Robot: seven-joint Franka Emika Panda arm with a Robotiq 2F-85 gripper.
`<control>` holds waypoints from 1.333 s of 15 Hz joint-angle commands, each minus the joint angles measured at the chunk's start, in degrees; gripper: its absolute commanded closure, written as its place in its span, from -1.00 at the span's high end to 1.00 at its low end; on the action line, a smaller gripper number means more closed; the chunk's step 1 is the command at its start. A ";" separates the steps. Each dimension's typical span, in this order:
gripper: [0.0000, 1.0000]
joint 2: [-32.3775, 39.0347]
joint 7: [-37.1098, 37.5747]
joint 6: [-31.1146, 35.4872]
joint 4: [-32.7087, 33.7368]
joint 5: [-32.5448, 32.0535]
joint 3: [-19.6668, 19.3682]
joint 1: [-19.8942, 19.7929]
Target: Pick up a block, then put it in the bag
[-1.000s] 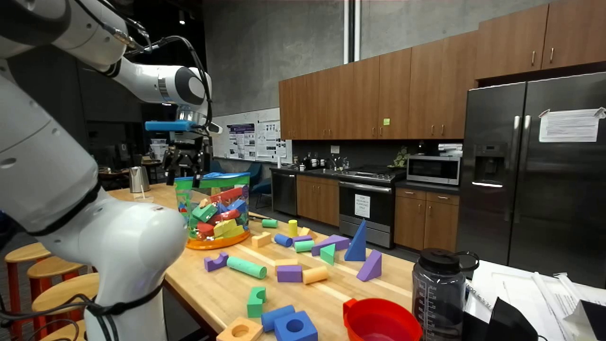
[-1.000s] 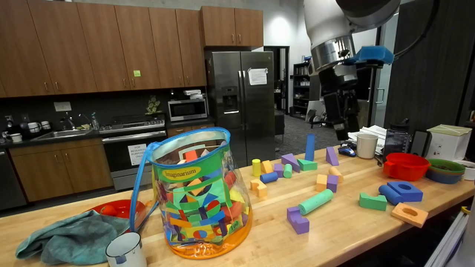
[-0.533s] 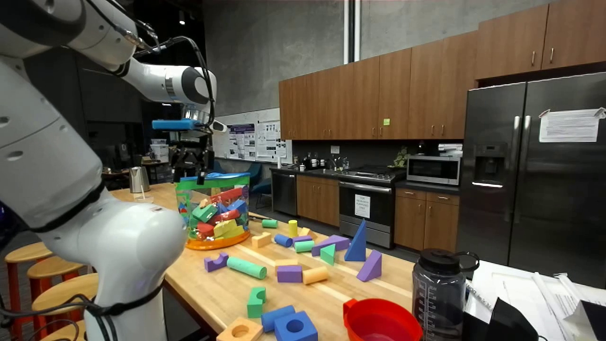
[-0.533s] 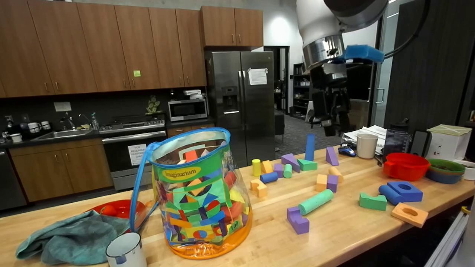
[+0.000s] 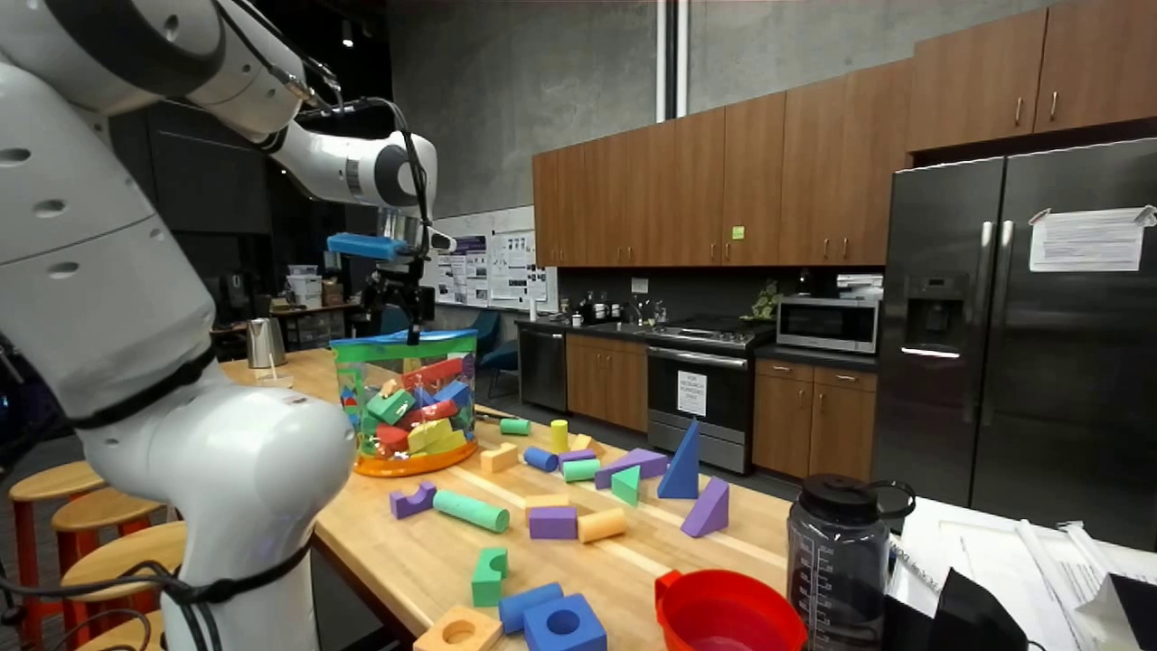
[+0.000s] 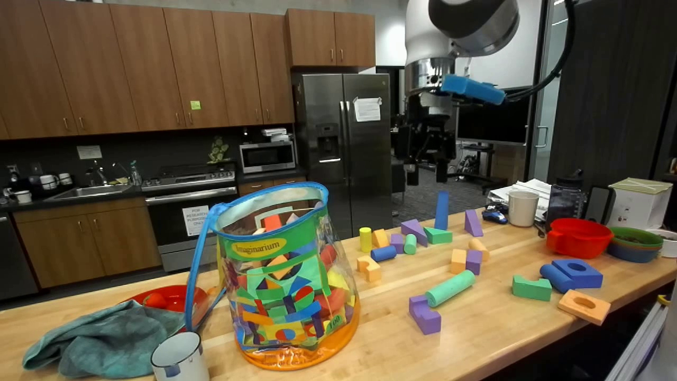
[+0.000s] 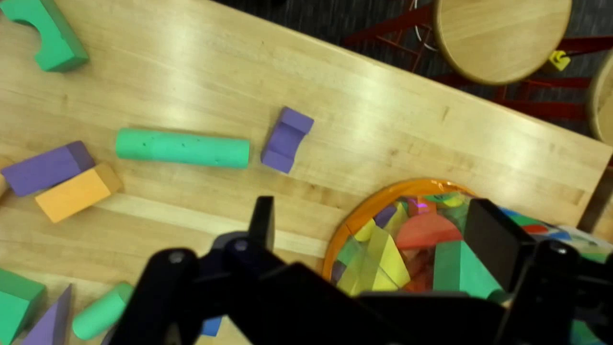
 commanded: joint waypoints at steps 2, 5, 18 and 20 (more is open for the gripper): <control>1.00 3.64 -0.43 8.52 0.30 0.76 -0.87 -0.56; 1.00 4.73 -1.69 14.35 -2.57 -1.67 -1.16 -1.13; 1.00 6.59 -2.70 26.96 -8.61 -3.30 -1.89 -0.72; 1.00 6.58 -2.70 26.96 -8.70 -3.29 -1.89 -0.72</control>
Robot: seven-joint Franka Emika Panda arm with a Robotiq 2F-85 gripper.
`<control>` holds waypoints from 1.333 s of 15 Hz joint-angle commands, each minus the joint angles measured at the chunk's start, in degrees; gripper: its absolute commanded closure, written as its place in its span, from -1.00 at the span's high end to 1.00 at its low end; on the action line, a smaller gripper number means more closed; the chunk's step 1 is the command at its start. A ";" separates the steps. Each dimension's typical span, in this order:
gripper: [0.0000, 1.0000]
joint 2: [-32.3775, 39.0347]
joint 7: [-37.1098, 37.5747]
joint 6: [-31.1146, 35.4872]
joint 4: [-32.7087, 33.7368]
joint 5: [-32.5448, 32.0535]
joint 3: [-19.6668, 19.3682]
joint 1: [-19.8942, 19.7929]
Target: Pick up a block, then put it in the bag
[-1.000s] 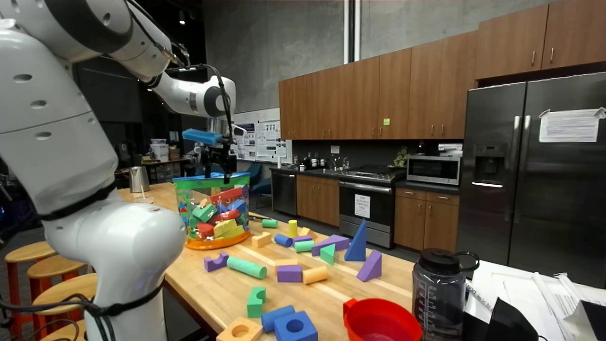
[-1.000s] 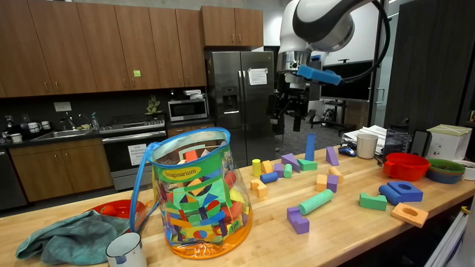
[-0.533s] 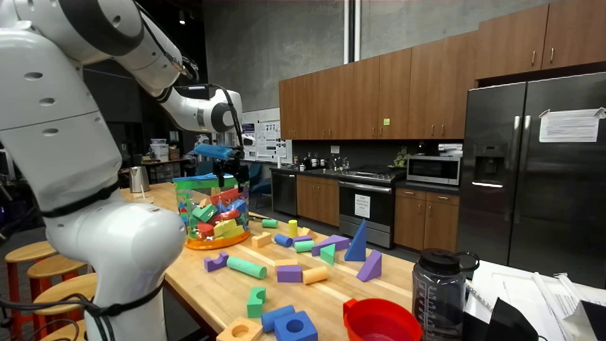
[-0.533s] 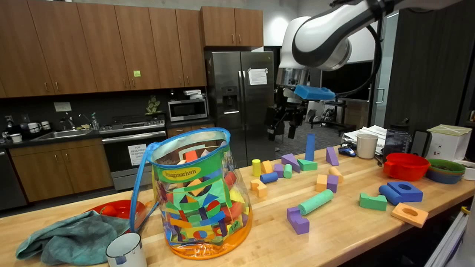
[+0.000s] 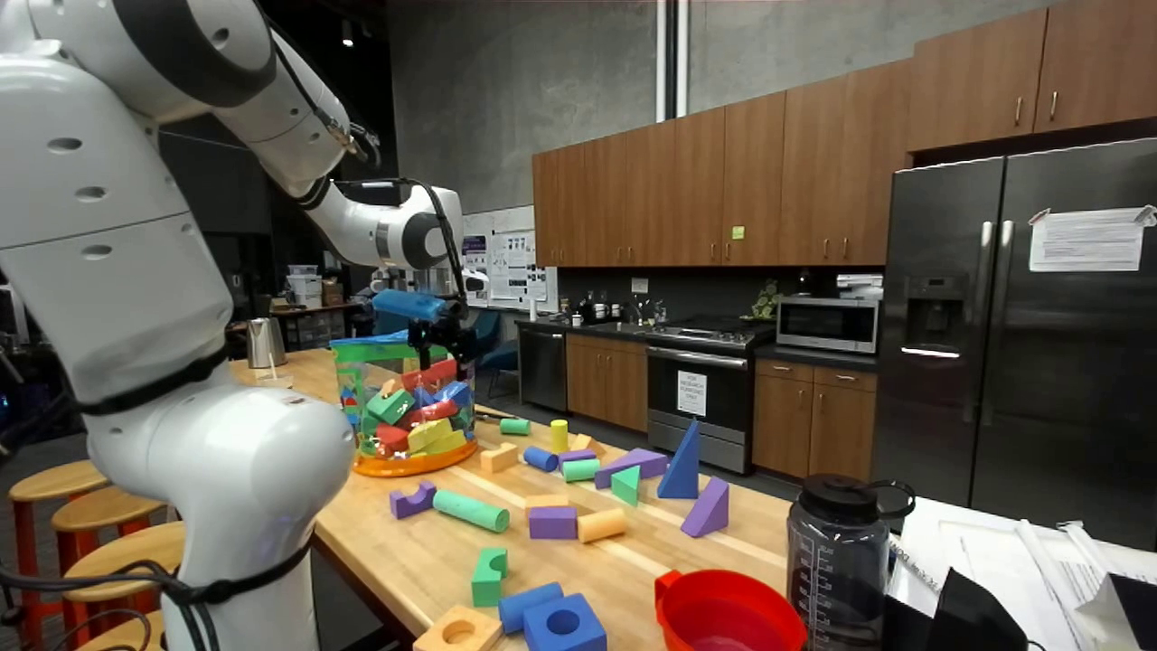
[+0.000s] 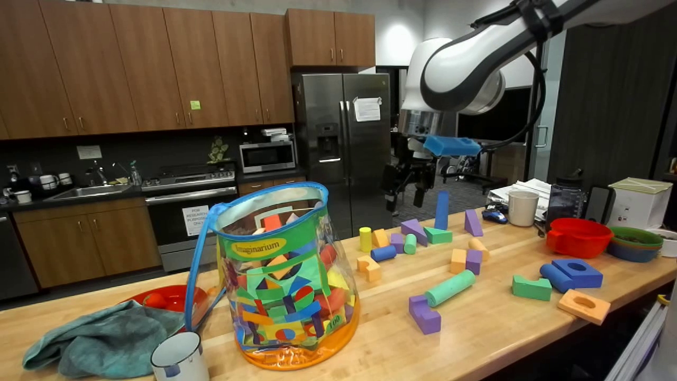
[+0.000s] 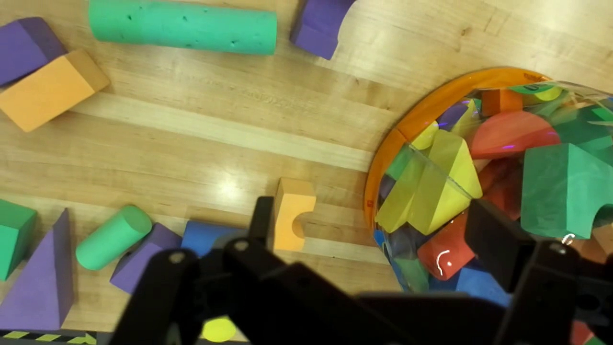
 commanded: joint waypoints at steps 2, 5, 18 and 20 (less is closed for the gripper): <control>1.00 0.03 0.18 -0.09 0.07 -0.25 -0.56 0.56; 1.00 1.99 2.77 1.61 -0.30 -2.08 0.00 -0.45; 1.00 12.95 8.02 15.78 4.43 -11.43 3.23 2.19; 1.00 13.54 8.01 16.03 4.99 -11.46 3.23 2.32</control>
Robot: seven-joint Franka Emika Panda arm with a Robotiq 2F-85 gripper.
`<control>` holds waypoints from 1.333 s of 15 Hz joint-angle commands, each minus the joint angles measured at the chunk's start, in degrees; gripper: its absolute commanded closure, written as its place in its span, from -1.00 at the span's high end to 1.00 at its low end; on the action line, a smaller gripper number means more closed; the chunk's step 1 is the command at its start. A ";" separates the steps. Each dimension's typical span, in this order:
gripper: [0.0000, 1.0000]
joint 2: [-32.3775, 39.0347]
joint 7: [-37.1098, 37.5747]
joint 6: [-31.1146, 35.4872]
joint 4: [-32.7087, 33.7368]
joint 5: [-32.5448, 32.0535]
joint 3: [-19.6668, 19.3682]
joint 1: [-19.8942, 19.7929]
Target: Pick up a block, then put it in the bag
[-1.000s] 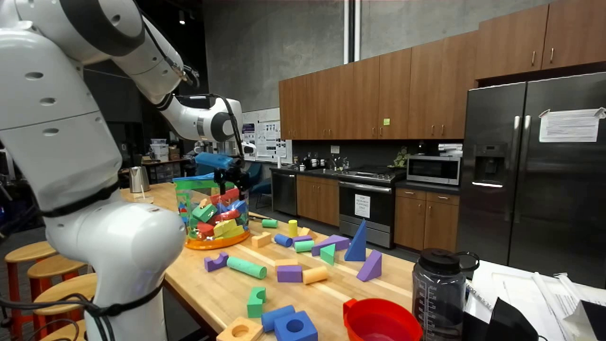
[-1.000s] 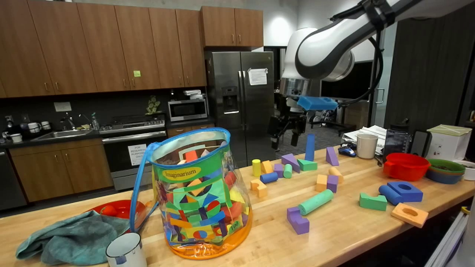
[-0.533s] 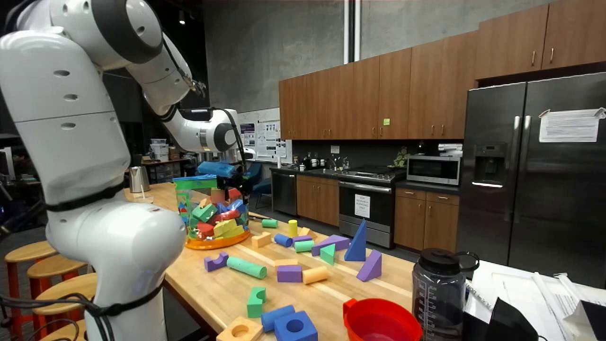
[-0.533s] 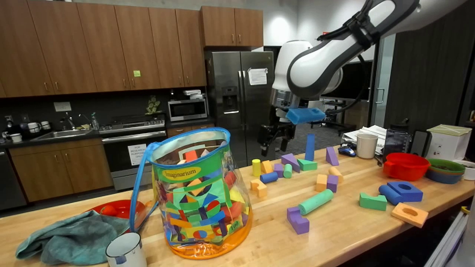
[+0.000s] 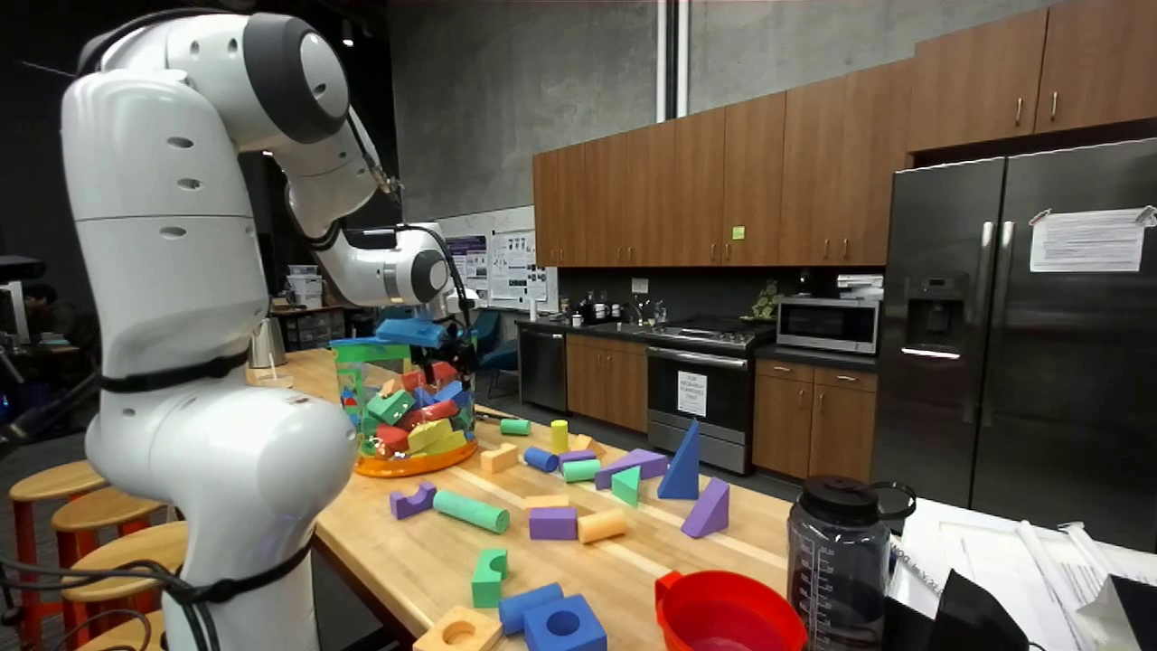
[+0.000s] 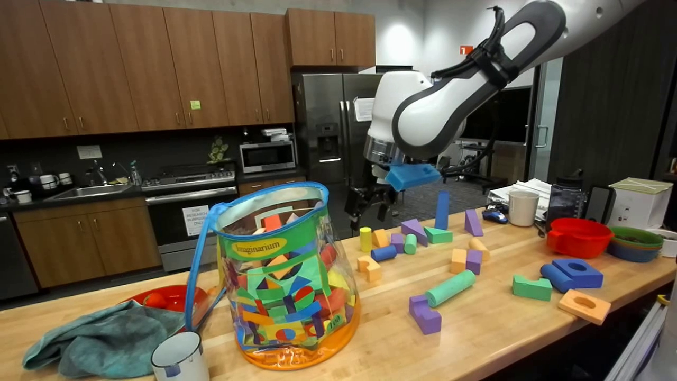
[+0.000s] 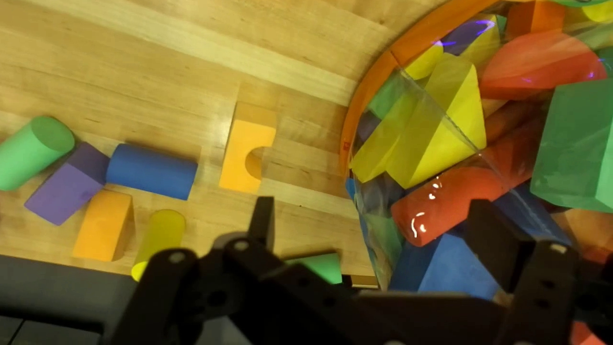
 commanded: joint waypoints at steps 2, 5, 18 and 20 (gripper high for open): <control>1.00 -0.03 -0.09 -0.09 0.12 0.01 -0.77 0.72; 1.00 -0.03 -0.09 -0.09 0.17 0.01 -0.77 0.72; 1.00 13.64 18.56 -0.64 6.19 -21.13 -9.52 1.12; 1.00 15.30 19.65 -3.30 6.99 -23.53 -10.38 2.07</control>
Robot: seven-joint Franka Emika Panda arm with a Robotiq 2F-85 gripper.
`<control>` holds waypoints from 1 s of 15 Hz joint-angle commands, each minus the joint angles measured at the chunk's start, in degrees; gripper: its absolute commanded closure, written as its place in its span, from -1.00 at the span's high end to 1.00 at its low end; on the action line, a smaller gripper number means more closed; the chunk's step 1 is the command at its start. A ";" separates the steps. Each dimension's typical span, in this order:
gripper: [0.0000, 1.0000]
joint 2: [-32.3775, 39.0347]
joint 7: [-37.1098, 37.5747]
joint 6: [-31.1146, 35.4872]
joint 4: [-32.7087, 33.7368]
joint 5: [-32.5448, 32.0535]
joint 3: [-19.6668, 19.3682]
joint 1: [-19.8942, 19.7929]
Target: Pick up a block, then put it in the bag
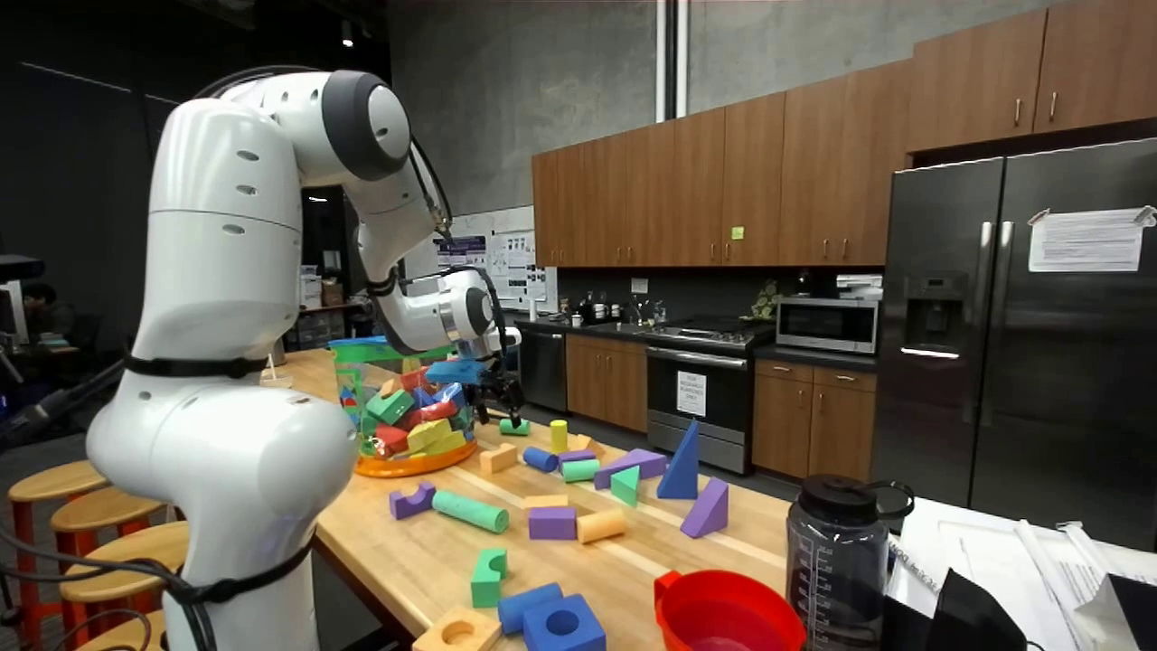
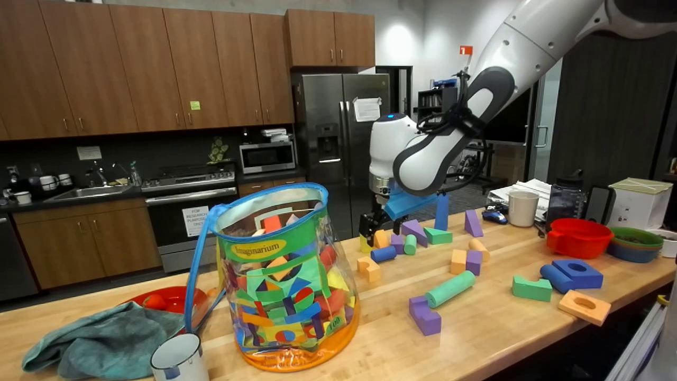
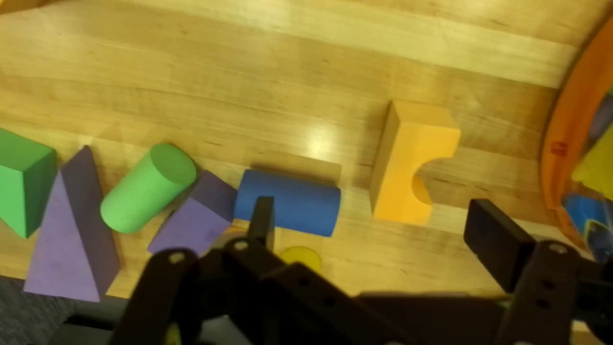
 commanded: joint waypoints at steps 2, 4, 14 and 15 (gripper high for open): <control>1.00 3.11 2.16 -5.44 2.93 -3.57 -1.82 2.71; 1.00 2.42 1.03 -3.82 1.55 -2.00 -1.79 2.69; 1.00 6.91 0.04 5.97 2.32 0.53 -1.89 4.72; 1.00 7.24 -0.18 5.84 2.31 -0.19 -2.42 5.19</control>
